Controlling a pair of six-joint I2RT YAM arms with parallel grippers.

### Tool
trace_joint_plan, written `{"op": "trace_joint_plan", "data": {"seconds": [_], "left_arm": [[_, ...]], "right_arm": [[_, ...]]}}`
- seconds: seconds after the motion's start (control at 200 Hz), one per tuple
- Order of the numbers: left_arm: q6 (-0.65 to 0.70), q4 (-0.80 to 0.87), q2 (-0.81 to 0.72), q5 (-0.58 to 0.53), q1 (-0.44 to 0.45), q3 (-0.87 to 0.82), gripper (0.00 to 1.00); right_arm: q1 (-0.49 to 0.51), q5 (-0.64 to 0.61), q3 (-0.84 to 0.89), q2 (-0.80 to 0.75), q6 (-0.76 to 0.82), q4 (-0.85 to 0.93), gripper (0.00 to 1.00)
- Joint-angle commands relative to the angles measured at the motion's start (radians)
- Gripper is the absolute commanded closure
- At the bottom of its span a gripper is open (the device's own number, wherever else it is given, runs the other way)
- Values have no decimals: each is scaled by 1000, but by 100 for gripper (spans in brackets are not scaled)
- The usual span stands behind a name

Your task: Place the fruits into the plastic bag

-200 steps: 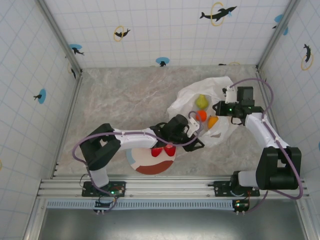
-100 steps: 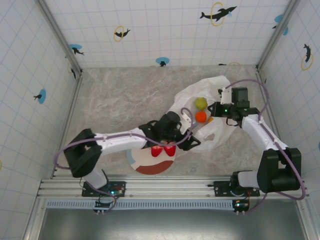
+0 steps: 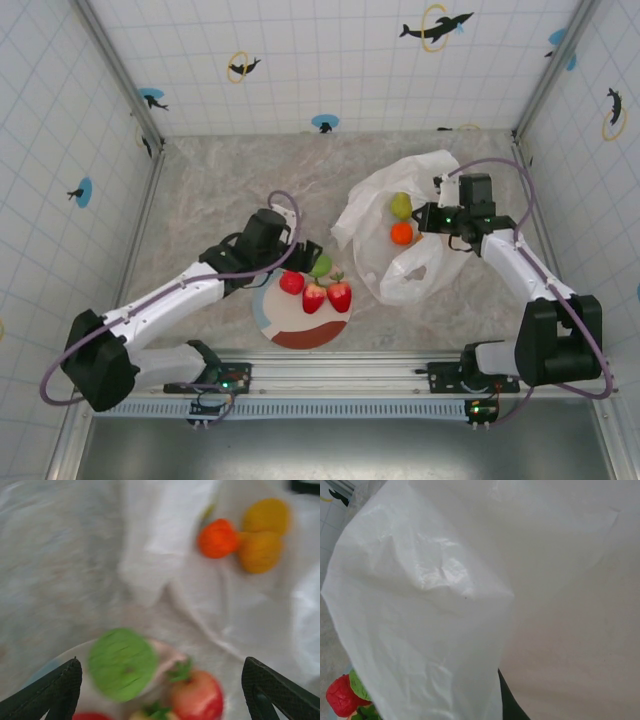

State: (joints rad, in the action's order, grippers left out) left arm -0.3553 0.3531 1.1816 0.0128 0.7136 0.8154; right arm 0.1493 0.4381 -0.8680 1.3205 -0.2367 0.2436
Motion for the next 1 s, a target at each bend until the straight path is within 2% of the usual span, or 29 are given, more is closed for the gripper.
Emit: {"op": "trace_joint_plan", "data": {"seconds": [0.0,0.15,0.36,0.505,0.641,0.731,0.826,0.996], "left_arm": [[-20,147,-5,-62,-3,-1,9],[23,120,90,15,-2,63,8],[69,88,253,32,52,151,6],[73,53,346,17,85,197,5],[73,60,428,-67,111,228,4],[76,65,469,-80,118,237,4],[68,52,494,-73,119,224,7],[42,10,510,-56,119,194,17]], "right_arm": [[-3,5,17,-15,20,-28,100],[-7,17,21,-13,20,-37,100],[-17,18,42,-34,23,-34,100],[-27,23,61,-44,25,-40,100],[-30,33,67,-43,26,-40,100],[-34,32,67,-43,29,-36,100],[-38,34,68,-44,30,-39,100],[-39,39,84,-44,28,-46,100]]}}
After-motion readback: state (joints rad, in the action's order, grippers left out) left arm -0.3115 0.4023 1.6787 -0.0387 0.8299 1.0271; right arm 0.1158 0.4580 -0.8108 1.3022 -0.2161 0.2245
